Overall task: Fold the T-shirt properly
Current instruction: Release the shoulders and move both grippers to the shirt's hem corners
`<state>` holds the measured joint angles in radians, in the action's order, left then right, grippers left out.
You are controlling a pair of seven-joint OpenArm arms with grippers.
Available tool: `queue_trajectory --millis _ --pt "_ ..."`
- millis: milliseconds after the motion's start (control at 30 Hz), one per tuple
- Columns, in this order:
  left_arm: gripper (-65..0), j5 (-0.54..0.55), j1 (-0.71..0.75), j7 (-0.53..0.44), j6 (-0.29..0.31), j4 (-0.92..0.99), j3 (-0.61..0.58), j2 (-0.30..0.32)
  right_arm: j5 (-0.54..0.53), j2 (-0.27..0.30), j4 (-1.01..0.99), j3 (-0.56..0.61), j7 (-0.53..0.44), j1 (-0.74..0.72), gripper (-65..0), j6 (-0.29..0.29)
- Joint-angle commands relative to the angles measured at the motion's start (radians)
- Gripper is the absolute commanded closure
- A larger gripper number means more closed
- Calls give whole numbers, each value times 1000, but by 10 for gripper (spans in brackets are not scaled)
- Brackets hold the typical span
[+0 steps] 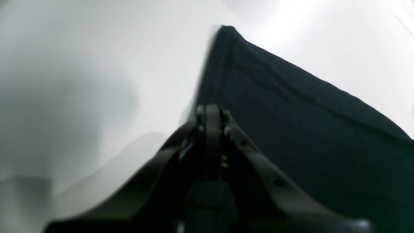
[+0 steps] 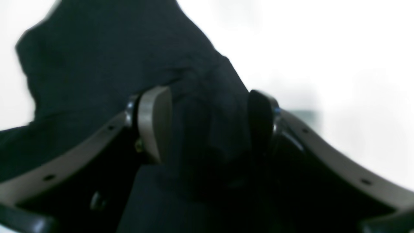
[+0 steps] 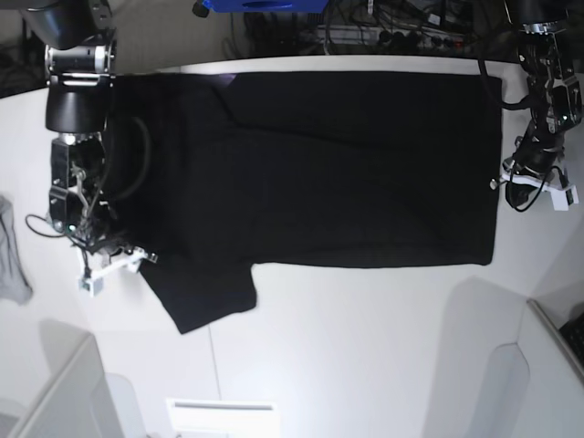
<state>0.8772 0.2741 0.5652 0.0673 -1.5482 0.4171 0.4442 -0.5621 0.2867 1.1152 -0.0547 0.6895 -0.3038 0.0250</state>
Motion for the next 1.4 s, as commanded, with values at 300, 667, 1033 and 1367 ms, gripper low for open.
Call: queue_trajectory --millis 300,667,1033,1367 --pt "0 -183 -137 108 6 42 -16 32 -5 15 -291 221 -207 -240 -360 -3" --pt "-245 -194 -246 157 6 81 -19 32 -8 -30 -608 373 -348 -395 -417 -7" --pt "-370 -195 -375 155 6 286 -30 34 -8 -56 -614 411 -351 -384 -191 -7" --pt "-369 -415 -540 154 12 432 -30 -5 -8 -59 -613 408 -351 -384 0 -7"
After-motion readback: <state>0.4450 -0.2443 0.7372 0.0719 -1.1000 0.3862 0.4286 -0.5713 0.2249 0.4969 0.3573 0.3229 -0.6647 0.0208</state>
